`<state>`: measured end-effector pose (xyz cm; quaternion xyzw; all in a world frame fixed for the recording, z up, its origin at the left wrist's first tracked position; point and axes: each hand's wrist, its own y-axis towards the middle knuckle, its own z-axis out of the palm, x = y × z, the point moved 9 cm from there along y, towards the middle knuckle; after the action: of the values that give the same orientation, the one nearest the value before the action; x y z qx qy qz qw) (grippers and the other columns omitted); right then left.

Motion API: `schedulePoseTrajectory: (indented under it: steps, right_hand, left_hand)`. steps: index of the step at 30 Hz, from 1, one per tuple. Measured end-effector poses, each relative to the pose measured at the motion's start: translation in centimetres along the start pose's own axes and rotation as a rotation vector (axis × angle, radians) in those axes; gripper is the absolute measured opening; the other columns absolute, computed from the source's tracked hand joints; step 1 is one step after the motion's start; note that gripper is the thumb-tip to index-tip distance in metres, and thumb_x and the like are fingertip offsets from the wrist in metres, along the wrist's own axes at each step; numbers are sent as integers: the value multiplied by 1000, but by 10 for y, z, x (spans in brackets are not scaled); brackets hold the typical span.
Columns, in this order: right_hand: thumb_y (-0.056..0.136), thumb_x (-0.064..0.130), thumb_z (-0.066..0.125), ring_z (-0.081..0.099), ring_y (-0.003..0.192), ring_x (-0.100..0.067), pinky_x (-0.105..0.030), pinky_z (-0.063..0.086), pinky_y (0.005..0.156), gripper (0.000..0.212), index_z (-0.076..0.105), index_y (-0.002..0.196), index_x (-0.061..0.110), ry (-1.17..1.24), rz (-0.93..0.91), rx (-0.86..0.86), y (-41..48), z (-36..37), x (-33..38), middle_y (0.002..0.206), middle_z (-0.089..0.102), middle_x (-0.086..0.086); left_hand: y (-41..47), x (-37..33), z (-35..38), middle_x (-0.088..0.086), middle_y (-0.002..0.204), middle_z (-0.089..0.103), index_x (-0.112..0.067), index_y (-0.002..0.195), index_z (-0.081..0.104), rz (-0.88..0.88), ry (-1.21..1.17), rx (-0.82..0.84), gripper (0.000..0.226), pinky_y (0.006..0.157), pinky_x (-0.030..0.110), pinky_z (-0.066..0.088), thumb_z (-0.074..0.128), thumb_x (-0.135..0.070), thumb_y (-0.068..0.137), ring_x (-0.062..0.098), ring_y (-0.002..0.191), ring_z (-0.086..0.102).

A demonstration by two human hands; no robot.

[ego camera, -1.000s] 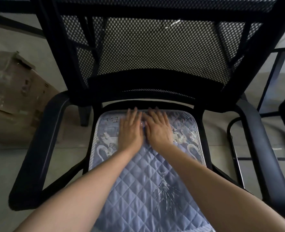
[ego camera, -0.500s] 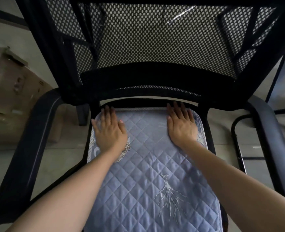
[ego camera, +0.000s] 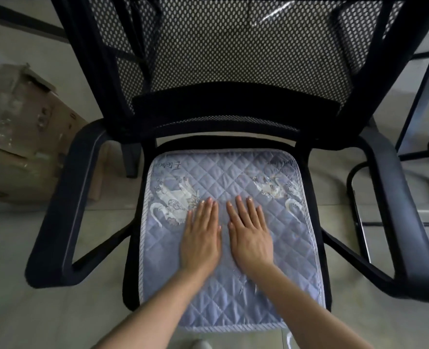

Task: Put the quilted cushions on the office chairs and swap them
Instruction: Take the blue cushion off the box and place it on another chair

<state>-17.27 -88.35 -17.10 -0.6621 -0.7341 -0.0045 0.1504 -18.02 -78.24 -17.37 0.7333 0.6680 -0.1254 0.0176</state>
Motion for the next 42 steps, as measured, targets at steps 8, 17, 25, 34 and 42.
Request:
schedulePoseTrajectory:
  steps: [8,17,25,34,42]
  right_hand:
    - [97,38,17,0,145,-15,-31,-12,117,51,17,147,28,-45,56,-66,-4,-7,-49,156,14,6]
    - [94,43,5,-4,145,-15,-25,-15,117,60,15,148,18,63,279,-174,-38,-46,-96,159,10,-3]
    - [98,38,18,19,142,-18,-37,6,118,52,43,139,19,70,64,-12,-104,16,-11,149,38,-6]
    - [94,49,18,12,144,-13,-29,-7,118,58,29,146,25,-33,270,-36,-112,5,-104,154,26,6]
    - [86,55,4,-10,143,-10,-29,-11,116,62,-3,144,35,63,340,25,-115,2,-122,153,-2,19]
  left_hand:
    - [-12,57,2,-2,157,3,-19,148,2,-188,47,-40,57,117,39,-3,9,-38,95,20,148,5]
    - [-60,99,-26,18,155,24,1,145,24,-372,-9,-130,62,118,47,13,16,-34,94,30,144,23]
    - [-99,-16,17,5,154,22,-10,146,19,-34,-43,-5,56,115,44,11,13,-39,98,19,144,15]
    - [-109,61,17,3,153,30,-13,146,24,-202,61,48,60,119,36,3,9,-44,97,15,142,20]
    - [-108,71,11,10,151,35,-6,144,32,-261,55,165,68,118,33,-3,3,-45,96,19,140,22]
